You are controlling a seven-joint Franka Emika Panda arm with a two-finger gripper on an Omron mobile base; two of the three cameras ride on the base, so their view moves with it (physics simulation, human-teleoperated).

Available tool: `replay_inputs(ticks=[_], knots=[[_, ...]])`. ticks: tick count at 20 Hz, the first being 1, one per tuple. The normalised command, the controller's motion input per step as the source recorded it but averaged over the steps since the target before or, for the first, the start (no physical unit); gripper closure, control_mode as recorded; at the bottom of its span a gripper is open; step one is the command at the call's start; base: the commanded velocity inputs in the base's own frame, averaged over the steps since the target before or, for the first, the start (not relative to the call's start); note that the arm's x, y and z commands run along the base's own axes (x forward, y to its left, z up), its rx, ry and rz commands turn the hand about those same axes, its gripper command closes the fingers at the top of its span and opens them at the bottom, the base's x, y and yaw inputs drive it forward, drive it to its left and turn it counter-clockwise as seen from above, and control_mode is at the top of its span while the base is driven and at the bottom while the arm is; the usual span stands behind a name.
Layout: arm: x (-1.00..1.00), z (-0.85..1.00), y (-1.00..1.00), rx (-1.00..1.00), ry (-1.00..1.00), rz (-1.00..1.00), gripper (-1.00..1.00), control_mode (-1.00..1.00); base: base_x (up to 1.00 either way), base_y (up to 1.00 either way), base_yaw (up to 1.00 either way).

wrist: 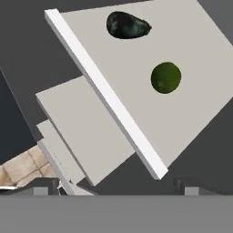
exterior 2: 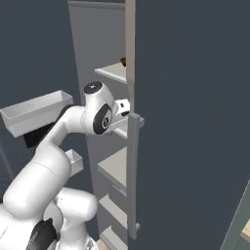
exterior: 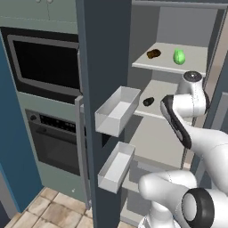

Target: Take the eggplant and lime from the second highest rack and move them to the highest rack where the sweet potato and corn are located, to maximize freezer space. Close the freezer door after rearranging.

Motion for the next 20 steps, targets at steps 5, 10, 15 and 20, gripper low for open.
replay_inputs(ticks=[5,10,15,20], knots=[[0.26,-0.20,0.00,-0.29,0.00,0.00,-1.00,-1.00,0.00,0.00,0.00],[0.54,-0.03,-0.02,-0.07,0.00,0.00,-1.00,-1.00,0.00,0.00,0.00],[0.45,-0.05,-0.19,-0.01,0.00,0.00,-1.00,-1.00,0.00,0.00,0.00],[0.37,-0.01,-0.21,0.00,0.00,0.00,-1.00,-1.00,0.00,0.00,0.00]])
